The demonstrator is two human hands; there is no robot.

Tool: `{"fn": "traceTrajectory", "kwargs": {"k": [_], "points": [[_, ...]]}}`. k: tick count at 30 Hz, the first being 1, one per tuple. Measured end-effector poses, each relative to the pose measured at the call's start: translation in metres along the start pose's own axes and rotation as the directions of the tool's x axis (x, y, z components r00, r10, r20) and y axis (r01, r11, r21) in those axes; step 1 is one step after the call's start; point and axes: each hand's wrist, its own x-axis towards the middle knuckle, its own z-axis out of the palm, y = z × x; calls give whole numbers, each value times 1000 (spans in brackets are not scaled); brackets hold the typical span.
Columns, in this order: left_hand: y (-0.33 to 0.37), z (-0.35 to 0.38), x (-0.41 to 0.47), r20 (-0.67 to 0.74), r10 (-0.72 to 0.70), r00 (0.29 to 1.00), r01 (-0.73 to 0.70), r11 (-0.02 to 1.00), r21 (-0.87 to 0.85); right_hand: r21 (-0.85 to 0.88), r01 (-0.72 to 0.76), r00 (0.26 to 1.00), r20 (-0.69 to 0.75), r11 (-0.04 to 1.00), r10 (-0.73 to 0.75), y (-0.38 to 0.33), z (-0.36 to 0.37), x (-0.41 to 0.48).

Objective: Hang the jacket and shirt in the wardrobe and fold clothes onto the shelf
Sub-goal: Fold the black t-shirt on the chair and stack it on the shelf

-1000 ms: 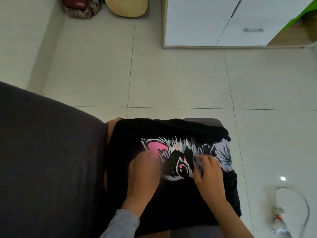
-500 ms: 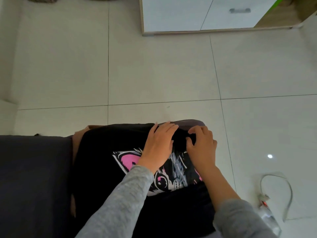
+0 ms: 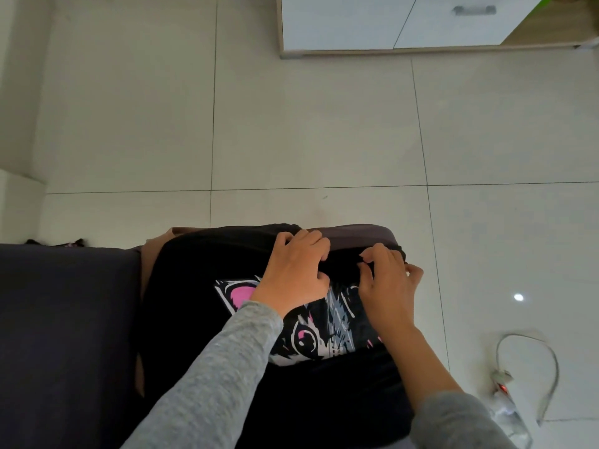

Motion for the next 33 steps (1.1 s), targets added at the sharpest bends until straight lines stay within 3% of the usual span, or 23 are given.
{"fn": "traceTrajectory", "kwargs": {"k": [5,11,14,17,21,24,26,29,33], "points": [[-14,-21,-6,-59,-10,998,18,992,128,77,-42,999,29,996,40,6,-3,7],[-41,-38,-26,-122,-184,975,211,936,280,214,-155,987,2,965,158,22,-8,13],[-45,-40,-31,-165,-352,921,387,869,308,175,-221,975,8,959,223,26,-8,15],[-51,-45,-32,-156,-493,856,514,785,345,14,-262,965,-12,965,262,31,-8,16],[-63,-54,-41,-154,-572,805,589,742,319,173,-421,906,37,890,421,40,-5,14],[-72,-54,-58,-233,-534,813,577,793,195,265,-494,867,70,828,494,45,-4,12],[-76,-49,-69,-289,-439,851,492,858,146,312,-506,856,65,804,513,44,-5,10],[-79,-42,-81,-261,-321,910,355,930,94,390,-511,839,33,766,543,41,-10,9],[-76,-40,-93,-319,-314,894,347,937,51,443,-457,850,-38,771,525,41,-16,9]]}}
